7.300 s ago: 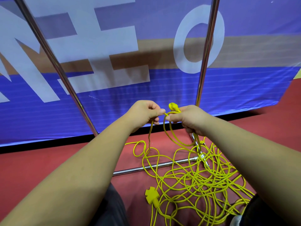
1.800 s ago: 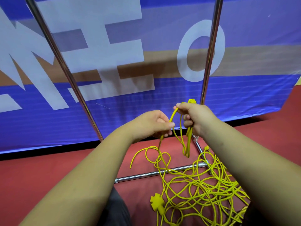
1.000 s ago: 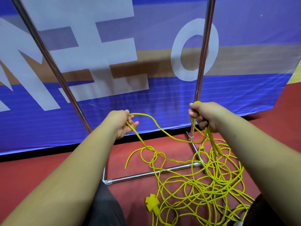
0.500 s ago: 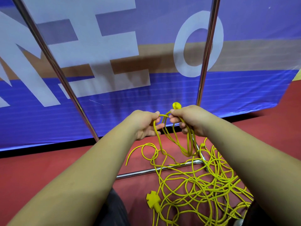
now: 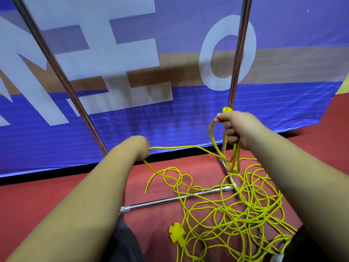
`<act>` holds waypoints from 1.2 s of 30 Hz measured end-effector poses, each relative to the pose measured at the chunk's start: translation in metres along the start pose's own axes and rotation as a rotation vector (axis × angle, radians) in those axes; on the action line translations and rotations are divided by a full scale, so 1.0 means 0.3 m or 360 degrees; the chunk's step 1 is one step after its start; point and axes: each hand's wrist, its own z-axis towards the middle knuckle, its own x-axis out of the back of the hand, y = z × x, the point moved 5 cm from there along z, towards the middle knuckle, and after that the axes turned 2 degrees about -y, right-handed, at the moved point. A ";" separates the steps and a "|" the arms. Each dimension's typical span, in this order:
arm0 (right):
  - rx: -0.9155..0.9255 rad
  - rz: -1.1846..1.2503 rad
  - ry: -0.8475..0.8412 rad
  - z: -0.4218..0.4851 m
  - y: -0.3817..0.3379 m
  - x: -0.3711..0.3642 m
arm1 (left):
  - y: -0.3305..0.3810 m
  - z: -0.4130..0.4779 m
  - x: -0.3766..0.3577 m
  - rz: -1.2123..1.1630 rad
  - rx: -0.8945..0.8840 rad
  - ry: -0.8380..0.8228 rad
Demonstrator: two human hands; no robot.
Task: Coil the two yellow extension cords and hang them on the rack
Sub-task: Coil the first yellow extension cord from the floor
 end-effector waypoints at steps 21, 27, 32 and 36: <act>-0.0053 0.0881 -0.0594 -0.142 -0.135 -0.029 | 0.565 -0.075 -0.315 -0.0341 -0.0920 -0.0531; -0.0064 0.0936 -0.0561 -0.133 -0.141 0.036 | 0.402 0.019 -0.360 0.0200 -0.0557 -0.0649; -0.0005 0.0732 -0.0452 -0.129 -0.144 0.067 | 0.328 0.069 -0.307 -0.0381 -0.0354 -0.0536; 0.0057 0.0495 -0.0398 -0.127 -0.148 0.064 | 0.283 0.084 -0.163 -0.1236 -0.0264 -0.0104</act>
